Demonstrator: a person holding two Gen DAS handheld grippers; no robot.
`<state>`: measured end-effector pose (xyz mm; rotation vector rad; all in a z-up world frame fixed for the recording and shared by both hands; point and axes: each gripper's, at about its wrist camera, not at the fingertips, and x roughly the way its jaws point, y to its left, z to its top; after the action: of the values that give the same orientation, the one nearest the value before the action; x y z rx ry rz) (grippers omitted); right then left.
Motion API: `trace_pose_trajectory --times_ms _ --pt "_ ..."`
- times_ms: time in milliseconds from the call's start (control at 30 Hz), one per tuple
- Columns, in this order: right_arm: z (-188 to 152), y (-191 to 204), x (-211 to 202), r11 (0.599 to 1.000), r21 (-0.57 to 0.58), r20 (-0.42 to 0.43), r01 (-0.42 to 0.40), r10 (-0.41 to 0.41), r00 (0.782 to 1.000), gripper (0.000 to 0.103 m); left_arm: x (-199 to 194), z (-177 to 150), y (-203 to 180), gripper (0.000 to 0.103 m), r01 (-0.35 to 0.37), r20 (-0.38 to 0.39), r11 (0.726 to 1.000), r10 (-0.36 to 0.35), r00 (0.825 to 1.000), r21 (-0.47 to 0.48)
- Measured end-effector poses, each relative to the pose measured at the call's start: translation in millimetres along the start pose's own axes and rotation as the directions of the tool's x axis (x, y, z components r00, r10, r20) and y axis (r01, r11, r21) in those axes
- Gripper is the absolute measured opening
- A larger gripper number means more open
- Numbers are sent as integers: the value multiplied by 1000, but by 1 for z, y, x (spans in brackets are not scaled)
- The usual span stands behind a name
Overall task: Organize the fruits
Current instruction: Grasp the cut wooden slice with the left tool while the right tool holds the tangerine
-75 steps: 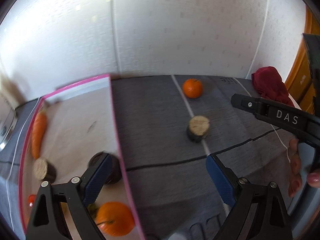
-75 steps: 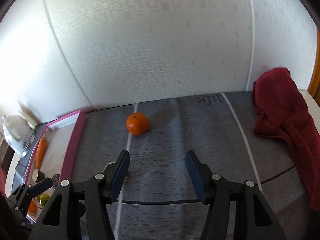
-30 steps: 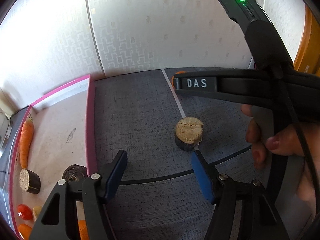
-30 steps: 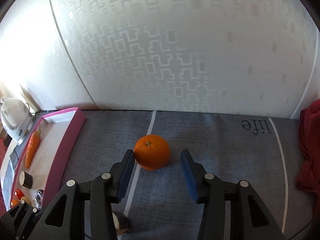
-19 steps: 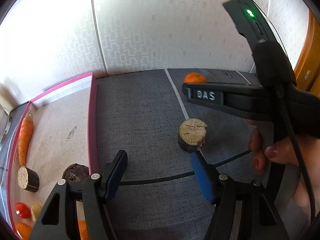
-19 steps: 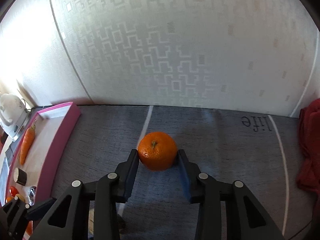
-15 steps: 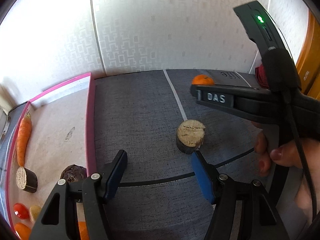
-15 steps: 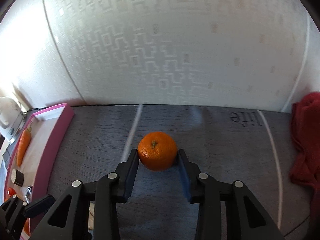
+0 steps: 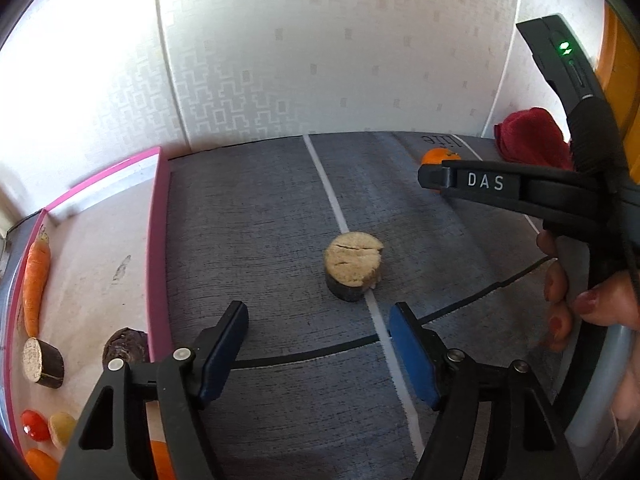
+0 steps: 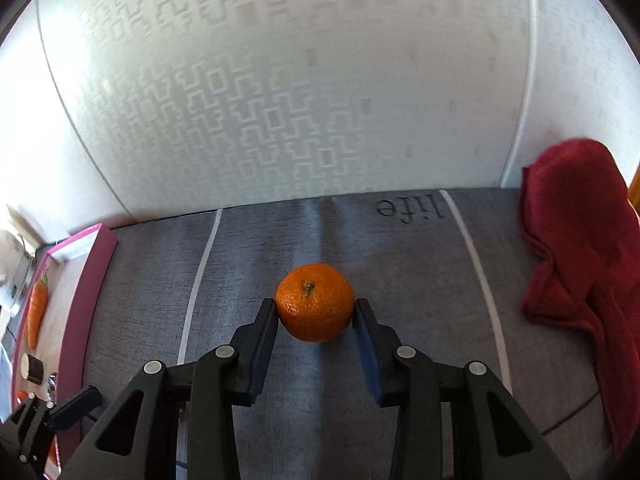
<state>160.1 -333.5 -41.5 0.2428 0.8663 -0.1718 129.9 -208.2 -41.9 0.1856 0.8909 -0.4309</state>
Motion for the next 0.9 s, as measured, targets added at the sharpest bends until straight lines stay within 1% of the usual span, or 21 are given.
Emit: trace_pose_trajectory --times_ms 133,167,267,433,667,733,767,800,900 --pt "-3 -10 -8 999 36 -2 2 -2 1000 39 -2 1 -4 74 28 17 999 -29 999 19" --pt "-3 -18 -13 999 43 -2 5 -5 1000 39 -2 2 -5 74 36 18 999 -36 999 19" --pt "-6 -24 -21 998 63 -2 18 -18 1000 39 0 3 -5 74 44 22 999 -44 999 19" --pt "-13 -47 -46 995 77 9 70 -71 997 39 2 4 -1 70 88 -1 996 -88 996 -13" --pt "-18 -76 -73 986 113 29 119 -123 992 39 4 12 -4 66 96 30 995 -96 995 -2" --pt "-22 -86 -78 981 151 22 120 -125 992 39 7 14 -4 60 103 27 995 -103 994 -4" --pt "-24 -90 -81 979 167 17 119 -123 992 39 8 15 -4 59 102 25 995 -102 994 -3" --pt "-26 -93 -83 977 178 13 119 -123 992 39 9 15 -5 56 100 24 995 -99 995 -1" --pt "-32 -96 -87 974 190 7 123 -126 992 39 13 16 -7 43 103 15 995 -103 995 11"
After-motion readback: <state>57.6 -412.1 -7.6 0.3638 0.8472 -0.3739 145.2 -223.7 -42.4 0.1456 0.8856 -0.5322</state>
